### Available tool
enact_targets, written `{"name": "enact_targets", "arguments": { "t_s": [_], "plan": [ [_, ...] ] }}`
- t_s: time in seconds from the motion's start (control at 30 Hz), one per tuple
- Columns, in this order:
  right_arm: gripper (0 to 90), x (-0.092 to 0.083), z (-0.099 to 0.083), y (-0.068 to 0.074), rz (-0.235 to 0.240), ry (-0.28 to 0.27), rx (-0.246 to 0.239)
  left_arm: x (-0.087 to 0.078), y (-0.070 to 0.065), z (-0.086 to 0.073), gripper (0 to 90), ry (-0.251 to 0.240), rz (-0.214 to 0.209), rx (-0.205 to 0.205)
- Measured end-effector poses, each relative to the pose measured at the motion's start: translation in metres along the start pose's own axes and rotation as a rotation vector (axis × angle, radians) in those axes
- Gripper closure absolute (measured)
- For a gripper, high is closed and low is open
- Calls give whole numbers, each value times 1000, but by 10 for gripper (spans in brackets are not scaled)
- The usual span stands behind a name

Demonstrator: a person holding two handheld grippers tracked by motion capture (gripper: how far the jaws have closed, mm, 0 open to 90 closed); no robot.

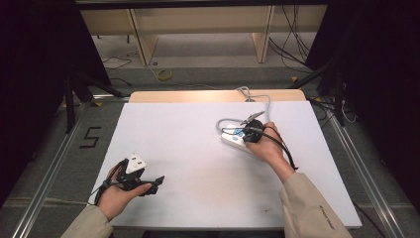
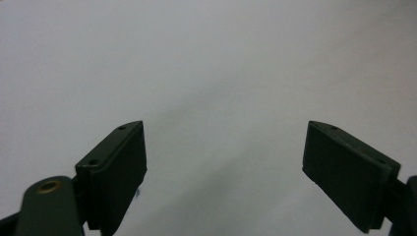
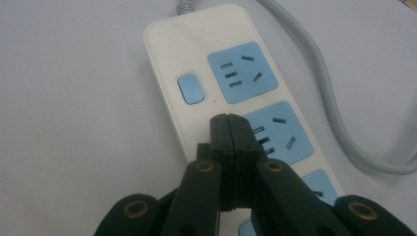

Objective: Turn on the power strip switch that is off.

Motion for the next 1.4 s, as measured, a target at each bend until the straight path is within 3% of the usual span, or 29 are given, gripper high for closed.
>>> {"name": "enact_targets", "arguments": {
  "t_s": [0.67,1.4],
  "plan": [
    [900,1,1,1,-1,31,16,0,0,0,164,-2,1,-1],
    [900,-1,-1,0,7,-24,48,1,-1,0,166,1,-3,-3]
  ]
}}
Point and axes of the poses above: each handheld gripper's, and its own axes: x roughly forward along the jaws, z roughly out of its top, y roughly to its left, the point moved 8 cm from there along x, roughly forward along the jaws, and after that the axes turned 9 degrees about z, right-handed, at the moved point
